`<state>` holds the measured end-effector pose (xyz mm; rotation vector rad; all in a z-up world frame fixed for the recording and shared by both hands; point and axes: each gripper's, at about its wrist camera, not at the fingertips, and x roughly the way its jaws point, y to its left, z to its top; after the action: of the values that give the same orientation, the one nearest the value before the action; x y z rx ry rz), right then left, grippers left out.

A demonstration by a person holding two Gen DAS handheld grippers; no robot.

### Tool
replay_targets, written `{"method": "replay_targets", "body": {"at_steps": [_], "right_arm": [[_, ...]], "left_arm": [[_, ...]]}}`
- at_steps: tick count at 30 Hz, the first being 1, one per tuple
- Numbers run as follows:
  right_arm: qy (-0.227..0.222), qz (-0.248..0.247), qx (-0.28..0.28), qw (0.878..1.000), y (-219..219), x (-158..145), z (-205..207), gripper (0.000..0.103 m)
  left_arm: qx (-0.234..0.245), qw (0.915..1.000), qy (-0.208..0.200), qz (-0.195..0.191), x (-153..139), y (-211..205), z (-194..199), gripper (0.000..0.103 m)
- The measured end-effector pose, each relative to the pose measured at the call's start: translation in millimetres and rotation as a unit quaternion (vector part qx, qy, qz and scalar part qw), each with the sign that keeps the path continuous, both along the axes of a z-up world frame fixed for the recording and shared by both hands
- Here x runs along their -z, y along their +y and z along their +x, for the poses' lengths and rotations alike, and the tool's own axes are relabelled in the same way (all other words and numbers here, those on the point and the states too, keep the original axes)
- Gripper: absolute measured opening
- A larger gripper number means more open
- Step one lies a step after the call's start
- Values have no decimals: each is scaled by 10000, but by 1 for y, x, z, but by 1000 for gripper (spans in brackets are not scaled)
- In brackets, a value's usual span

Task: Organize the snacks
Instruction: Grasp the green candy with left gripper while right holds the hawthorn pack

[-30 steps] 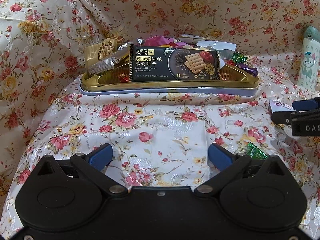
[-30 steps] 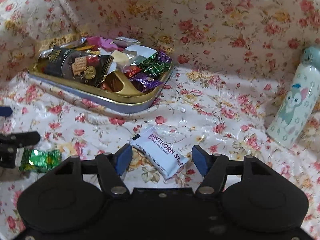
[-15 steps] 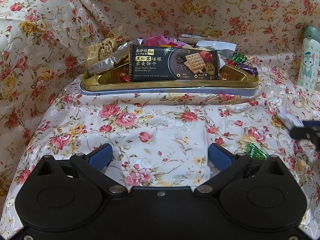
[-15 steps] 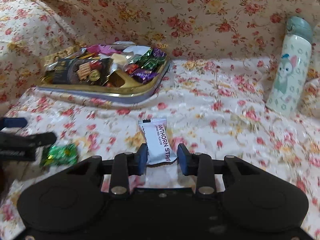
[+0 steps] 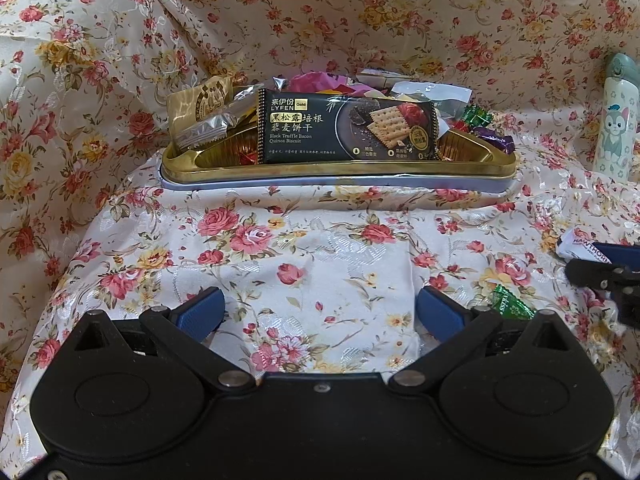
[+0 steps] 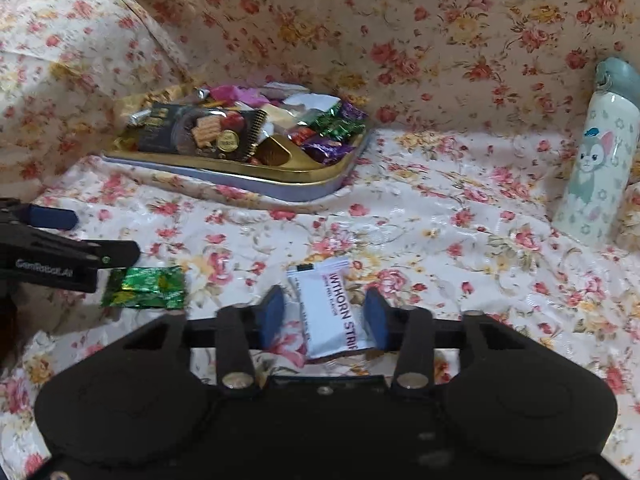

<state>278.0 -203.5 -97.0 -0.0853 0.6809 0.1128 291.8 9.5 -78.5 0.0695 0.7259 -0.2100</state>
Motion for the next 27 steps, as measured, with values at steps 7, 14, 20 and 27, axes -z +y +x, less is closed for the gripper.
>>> {"method": "replay_targets", "body": {"at_steps": [7,14,20,27], "right_arm": [[-197,335,237,9990,-12,4,-7,23],[-219,705,656,9951,-27,5,-8,22],[-214,629,651,9957,-26,5,-7,22],[-211,638,651,9956,-26,5,-7,22]], "left_arm": [[86,9999,-62,-102,-2,3,-3,96],[366,9992,-155,-74,-15,1,-8,84],[1182,9926,-283,-43,-47,-12,-18,84],[2338,9695,-189,703,-38,-53,-39,84]]}}
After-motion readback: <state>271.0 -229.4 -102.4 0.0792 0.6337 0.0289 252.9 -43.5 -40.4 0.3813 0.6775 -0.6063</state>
